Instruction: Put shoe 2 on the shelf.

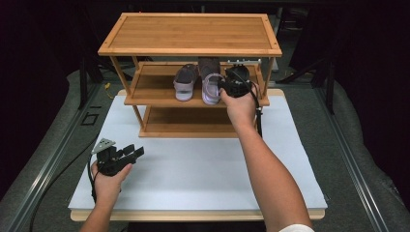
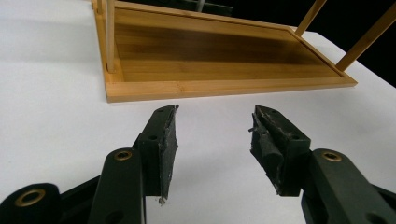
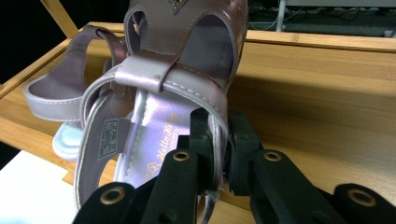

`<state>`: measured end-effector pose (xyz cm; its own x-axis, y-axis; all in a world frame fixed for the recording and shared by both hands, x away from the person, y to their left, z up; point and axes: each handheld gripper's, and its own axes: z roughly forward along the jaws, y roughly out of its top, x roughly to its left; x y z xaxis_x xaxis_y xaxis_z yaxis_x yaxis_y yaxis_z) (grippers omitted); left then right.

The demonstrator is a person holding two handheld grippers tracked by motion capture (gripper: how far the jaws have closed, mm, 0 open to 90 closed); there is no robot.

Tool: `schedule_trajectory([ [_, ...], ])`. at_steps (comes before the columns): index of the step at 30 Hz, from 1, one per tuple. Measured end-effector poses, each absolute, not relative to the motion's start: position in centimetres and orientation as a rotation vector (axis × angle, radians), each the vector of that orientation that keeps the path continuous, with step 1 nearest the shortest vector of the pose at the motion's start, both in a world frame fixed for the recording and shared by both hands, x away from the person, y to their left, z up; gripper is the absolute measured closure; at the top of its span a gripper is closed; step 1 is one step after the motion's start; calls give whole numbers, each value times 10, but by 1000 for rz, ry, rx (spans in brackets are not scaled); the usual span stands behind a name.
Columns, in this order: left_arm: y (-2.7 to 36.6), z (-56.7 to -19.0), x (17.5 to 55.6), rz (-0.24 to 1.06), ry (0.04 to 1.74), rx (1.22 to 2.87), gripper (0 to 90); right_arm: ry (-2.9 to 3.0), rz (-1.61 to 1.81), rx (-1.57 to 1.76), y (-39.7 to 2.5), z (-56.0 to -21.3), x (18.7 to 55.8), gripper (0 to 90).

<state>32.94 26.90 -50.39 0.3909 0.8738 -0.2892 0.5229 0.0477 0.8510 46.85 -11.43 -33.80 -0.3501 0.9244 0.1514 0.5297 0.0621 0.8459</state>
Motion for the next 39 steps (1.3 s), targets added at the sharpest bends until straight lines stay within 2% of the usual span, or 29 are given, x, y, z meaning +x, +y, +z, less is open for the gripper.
schedule_trajectory([
  [26, 271, -506, 331, 401, 1277, 1610, 499, 1895, 1181, 1554, -111, -349, 495, 821],
  [30, 272, -506, 331, 400, 1280, 1608, 498, 1856, 1180, 1535, -105, -348, 496, 781],
  [35, 272, -506, 331, 401, 1282, 1606, 498, 1842, 1257, 1506, -104, -348, 494, 642],
  [39, 271, -507, 331, 402, 1282, 1611, 496, 1855, 1287, 1484, -105, -344, 489, 571],
])
